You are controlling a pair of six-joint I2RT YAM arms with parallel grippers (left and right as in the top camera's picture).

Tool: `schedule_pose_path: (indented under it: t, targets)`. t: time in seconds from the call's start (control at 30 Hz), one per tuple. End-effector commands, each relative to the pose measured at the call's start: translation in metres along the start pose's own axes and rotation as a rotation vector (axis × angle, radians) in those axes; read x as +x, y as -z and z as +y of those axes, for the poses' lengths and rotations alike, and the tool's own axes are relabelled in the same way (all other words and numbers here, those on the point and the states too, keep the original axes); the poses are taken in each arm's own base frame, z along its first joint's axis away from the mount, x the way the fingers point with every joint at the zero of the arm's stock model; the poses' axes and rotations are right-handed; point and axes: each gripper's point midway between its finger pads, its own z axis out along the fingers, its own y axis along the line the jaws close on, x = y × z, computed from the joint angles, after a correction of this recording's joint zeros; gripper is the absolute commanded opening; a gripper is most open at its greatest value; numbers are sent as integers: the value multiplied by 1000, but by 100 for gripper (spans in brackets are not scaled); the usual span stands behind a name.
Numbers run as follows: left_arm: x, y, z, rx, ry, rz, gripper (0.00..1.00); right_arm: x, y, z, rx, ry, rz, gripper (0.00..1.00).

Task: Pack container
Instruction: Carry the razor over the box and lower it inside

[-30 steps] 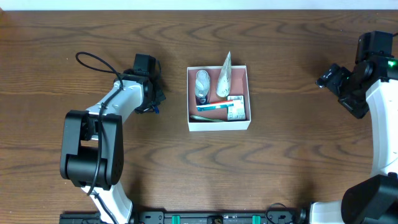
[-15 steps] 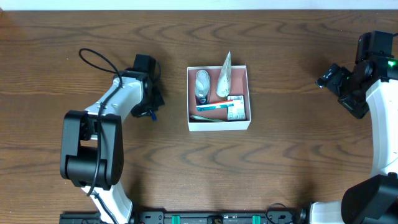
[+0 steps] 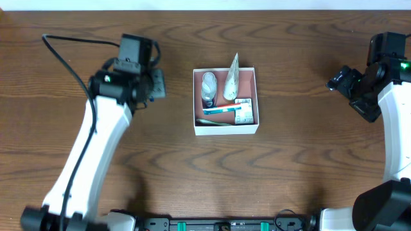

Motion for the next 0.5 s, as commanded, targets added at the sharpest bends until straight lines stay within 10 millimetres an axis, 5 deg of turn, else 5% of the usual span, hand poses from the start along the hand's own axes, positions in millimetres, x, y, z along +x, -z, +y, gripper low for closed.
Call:
schedule_pose_path:
  t: [0.0, 0.27, 0.47]
  targets:
    - [6, 24, -30, 48, -253, -41, 6, -5, 5, -2, -1, 6, -19, 99]
    - [73, 33, -115, 260, -784, 46, 6, -5, 5, -2, -1, 6, -19, 99]
    - [103, 8, -153, 328, -1104, 51, 6, -5, 5, -2, -1, 6, -19, 99]
